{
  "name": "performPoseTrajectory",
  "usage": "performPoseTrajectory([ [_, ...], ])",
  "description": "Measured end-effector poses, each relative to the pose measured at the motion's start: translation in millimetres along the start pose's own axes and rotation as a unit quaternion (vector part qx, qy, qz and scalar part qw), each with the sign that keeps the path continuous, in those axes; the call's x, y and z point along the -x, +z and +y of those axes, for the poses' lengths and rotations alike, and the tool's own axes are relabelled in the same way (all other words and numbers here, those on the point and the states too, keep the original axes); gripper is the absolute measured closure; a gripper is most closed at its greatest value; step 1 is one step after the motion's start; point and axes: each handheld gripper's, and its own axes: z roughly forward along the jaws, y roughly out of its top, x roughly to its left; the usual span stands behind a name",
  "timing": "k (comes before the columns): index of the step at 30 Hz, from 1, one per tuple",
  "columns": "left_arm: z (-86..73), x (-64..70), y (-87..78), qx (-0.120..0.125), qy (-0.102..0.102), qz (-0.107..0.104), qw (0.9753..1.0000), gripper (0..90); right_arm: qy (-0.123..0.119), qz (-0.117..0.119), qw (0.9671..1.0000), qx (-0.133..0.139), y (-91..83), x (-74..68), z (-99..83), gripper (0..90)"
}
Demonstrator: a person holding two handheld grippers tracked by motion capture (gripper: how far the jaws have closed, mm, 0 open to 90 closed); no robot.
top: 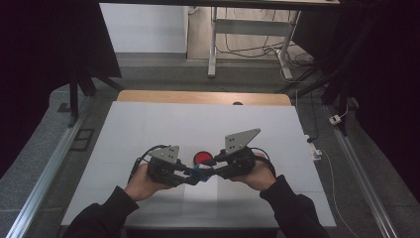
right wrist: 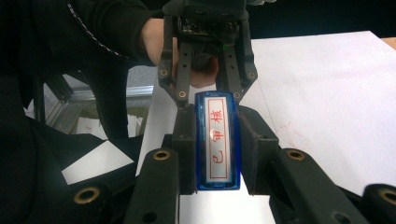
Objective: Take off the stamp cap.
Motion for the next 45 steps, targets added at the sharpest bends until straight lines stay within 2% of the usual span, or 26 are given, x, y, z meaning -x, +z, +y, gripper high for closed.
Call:
performPoseTrajectory([
  [8,-1.5,-2.9,-1.1,0.004,-0.017,-0.003,0.9998,69.2,-0.015,-0.02,0.9997,-0.001,1.1,-4.1,1.9,71.0],
  [12,-2.1,-4.9,-1.2,0.004,-0.032,-0.007,0.9994,69.2,-0.021,-0.029,0.9994,-0.003,1.1,-5.4,2.4,71.0],
  [13,-2.3,-5.3,-1.2,0.003,-0.036,-0.005,0.9993,69.2,-0.025,-0.031,0.9992,-0.005,1.2,-5.7,2.4,71.0],
  [14,-3.0,-6.3,-1.5,0.0,-0.05,0.005,0.9987,69.4,-0.028,-0.034,0.999,-0.005,1.4,-6.3,2.3,71.1],
  [15,-4.7,-8.7,-2.1,0.002,-0.06,0.002,0.9982,69.5,-0.035,-0.056,0.9978,-0.005,0.9,-8.4,2.3,71.2],
  [16,-6.2,-9.9,-3.5,0.004,-0.061,0.0,0.9982,69.4,-0.038,-0.061,0.9974,-0.004,0.1,-8.8,2.7,71.2],
  [18,-6.3,-8.9,-7.2,0.007,-0.046,0.011,0.9988,69.4,-0.031,-0.053,0.9981,-0.001,-1.9,-8.0,2.9,71.1],
  [23,-5.9,-5.9,-8.4,0.006,-0.036,0.022,0.9991,69.2,-0.018,-0.059,0.9981,0.002,-3.0,-5.9,0.9,71.1],
  [25,-6.0,-5.2,-8.4,0.002,-0.037,0.027,0.9989,69.1,-0.017,-0.061,0.998,0.0,-2.6,-5.7,0.4,71.0],
  [30,-6.5,-4.4,-9.5,-0.001,-0.056,0.046,0.9973,68.9,-0.013,-0.073,0.9972,-0.001,-3.3,-5.2,-0.1,70.9],
  [36,-9.5,-3.2,-12.5,-0.017,-0.08,0.07,0.9942,68.8,-0.014,-0.086,0.9962,-0.004,-5.2,-6.2,-0.4,70.8],
  [45,-12.7,6.6,-20.4,-0.031,-0.078,0.102,0.9913,68.7,-0.009,-0.097,0.9952,-0.01,-5.7,-6.4,-1.0,70.7],
])
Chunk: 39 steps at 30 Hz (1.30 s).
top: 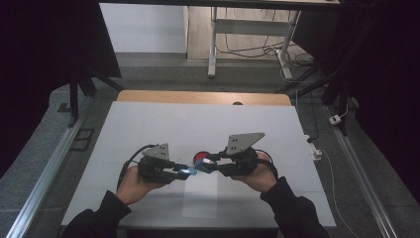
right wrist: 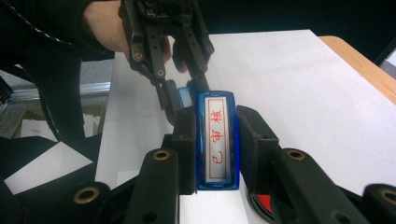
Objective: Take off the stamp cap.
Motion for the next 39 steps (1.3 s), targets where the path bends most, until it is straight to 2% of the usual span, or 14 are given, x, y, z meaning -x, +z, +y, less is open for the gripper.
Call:
performPoseTrajectory([
  [9,-12.7,6.3,-14.8,-0.001,-0.027,0.027,0.9993,68.7,0.01,-0.016,0.9998,-0.003,-0.8,0.7,-0.7,70.8],
  [14,-18.4,11.5,-22.3,0.004,-0.039,0.036,0.9986,68.7,0.016,-0.021,0.9996,-0.005,-0.5,1.2,-1.0,70.7],
  [18,-25.4,16.2,-28.5,0.001,-0.043,0.057,0.9975,68.6,0.025,-0.024,0.9994,-0.004,-0.2,1.9,-1.3,70.7],
  [26,-40.5,24.2,-43.2,0.005,-0.061,0.084,0.9945,68.6,0.033,-0.033,0.9989,-0.008,0.2,1.7,-1.1,70.7],
  [31,-51.3,28.3,-52.4,0.008,-0.082,0.097,0.9918,68.5,0.036,-0.038,0.9985,-0.011,0.5,1.7,-1.6,70.7],
  [34,-57.2,31.7,-57.8,0.005,-0.084,0.113,0.99,68.6,0.041,-0.042,0.9982,-0.012,0.4,2.2,-1.8,70.6],
  [39,-69.4,36.8,-66.1,0.007,-0.097,0.127,0.9872,68.6,0.047,-0.05,0.9976,-0.013,0.6,2.7,-2.5,70.7],
])
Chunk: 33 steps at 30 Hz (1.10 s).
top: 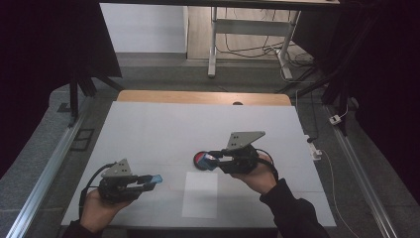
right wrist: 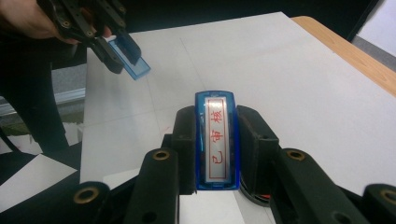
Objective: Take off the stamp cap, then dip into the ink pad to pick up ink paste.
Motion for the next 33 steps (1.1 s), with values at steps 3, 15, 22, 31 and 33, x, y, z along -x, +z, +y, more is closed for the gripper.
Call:
performPoseTrajectory([
  [3,-7.3,0.1,-7.3,0.007,-0.007,0.007,0.9999,68.5,-0.002,-0.001,1.0,-0.003,0.7,-0.1,-1.2,70.6],
  [15,-30.2,2.4,-24.9,0.01,-0.033,0.029,0.999,68.4,0.002,-0.008,0.9999,-0.009,4.6,0.2,-4.3,70.6],
  [22,-34.8,0.8,-27.5,0.01,-0.045,0.033,0.9984,68.4,0.008,-0.015,0.9998,-0.014,6.3,2.4,-6.2,70.6],
  [31,-36.6,-2.4,-27.1,0.006,-0.057,0.028,0.9979,68.4,0.022,-0.03,0.999,-0.023,13.7,9.5,-7.6,70.6],
  [33,-36.6,-2.4,-27.0,0.005,-0.058,0.03,0.9978,68.4,0.022,-0.033,0.9989,-0.027,15.5,11.2,-7.4,70.6],
])
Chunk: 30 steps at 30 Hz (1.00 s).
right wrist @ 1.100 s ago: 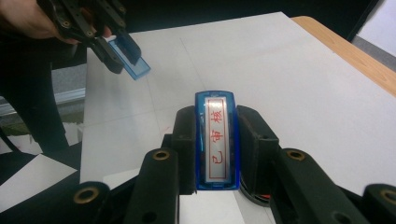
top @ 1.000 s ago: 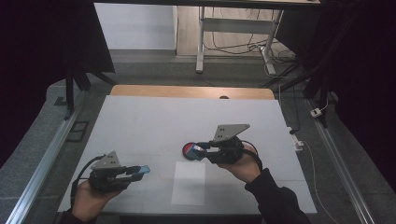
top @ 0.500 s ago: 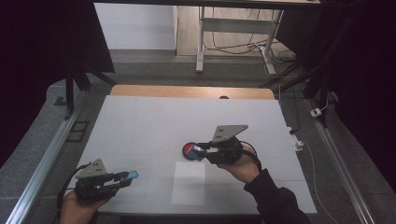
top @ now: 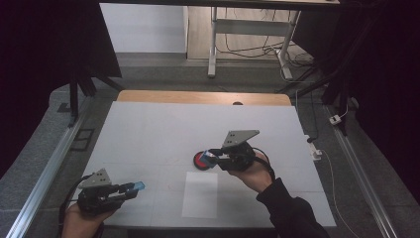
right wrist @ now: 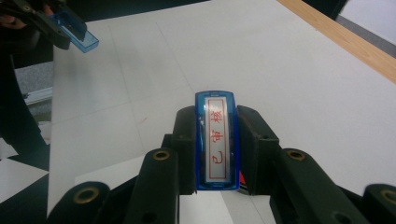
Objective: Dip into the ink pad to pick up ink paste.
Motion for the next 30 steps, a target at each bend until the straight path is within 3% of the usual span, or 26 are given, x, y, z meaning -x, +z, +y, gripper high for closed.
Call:
performPoseTrajectory([
  [8,-0.8,-1.1,-0.8,-0.005,-0.009,0.012,0.9999,68.5,0.008,-0.012,0.9999,-0.008,8.0,8.7,2.0,70.6],
  [15,-1.8,0.7,-2.5,-0.002,0.003,0.017,0.9998,68.5,0.013,-0.024,0.9995,-0.015,17.8,17.8,2.4,70.6],
  [19,-2.6,-0.5,-3.5,0.0,-0.003,0.021,0.9998,68.4,0.015,-0.029,0.9992,-0.022,25.0,22.7,3.2,70.6],
  [30,-2.9,-1.2,-4.6,0.003,-0.006,0.029,0.9996,68.4,0.022,-0.038,0.9971,-0.062,50.1,32.5,-2.0,70.6],
])
